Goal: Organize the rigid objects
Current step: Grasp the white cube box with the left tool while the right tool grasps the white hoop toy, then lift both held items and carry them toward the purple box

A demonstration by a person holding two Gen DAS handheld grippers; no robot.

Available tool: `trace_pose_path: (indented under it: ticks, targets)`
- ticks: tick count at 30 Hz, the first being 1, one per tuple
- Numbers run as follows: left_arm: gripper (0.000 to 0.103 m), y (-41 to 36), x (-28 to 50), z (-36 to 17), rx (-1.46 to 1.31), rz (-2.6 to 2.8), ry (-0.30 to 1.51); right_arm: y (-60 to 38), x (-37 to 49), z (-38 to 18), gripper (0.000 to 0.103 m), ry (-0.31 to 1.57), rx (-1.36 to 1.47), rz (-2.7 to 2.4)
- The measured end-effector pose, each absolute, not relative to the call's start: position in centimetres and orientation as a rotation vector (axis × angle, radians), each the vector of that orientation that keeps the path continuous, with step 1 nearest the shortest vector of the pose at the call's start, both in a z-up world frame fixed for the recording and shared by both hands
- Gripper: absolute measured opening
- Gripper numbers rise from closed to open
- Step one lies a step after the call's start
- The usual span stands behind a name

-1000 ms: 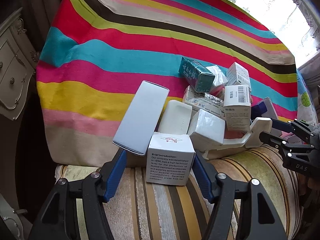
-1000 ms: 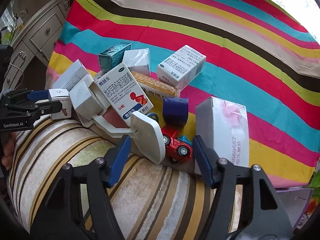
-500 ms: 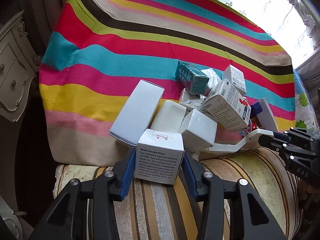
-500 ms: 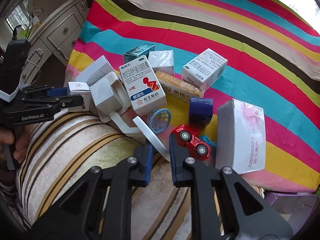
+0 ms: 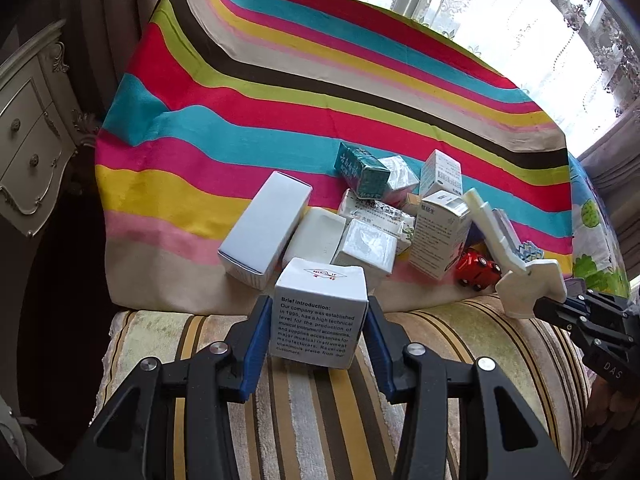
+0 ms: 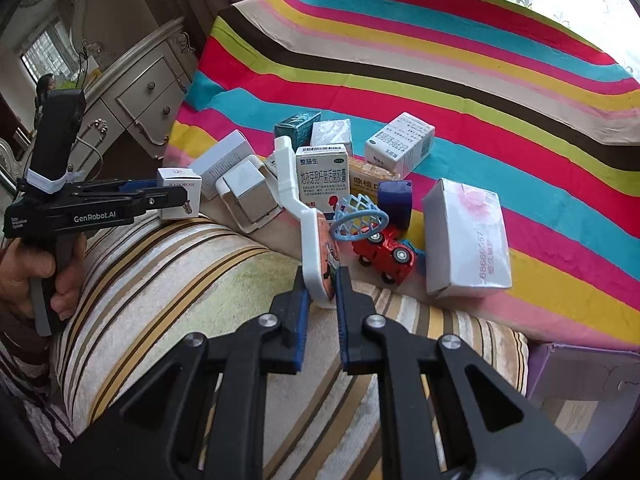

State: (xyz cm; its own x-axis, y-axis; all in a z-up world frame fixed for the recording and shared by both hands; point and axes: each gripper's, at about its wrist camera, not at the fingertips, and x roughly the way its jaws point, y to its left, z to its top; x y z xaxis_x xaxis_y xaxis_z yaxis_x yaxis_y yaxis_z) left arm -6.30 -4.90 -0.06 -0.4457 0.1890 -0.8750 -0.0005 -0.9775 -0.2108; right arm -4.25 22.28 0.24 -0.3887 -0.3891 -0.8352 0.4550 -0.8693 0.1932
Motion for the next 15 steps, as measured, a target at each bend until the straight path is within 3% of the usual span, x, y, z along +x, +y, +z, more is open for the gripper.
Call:
trace_pose_path:
  ticks: [15]
  targets:
    - [0.046,-1.1,-5.2,1.6,-1.506,2.533,-0.234,28.2,-0.7,1.9,0.012,-0.113,1.322,-2.39]
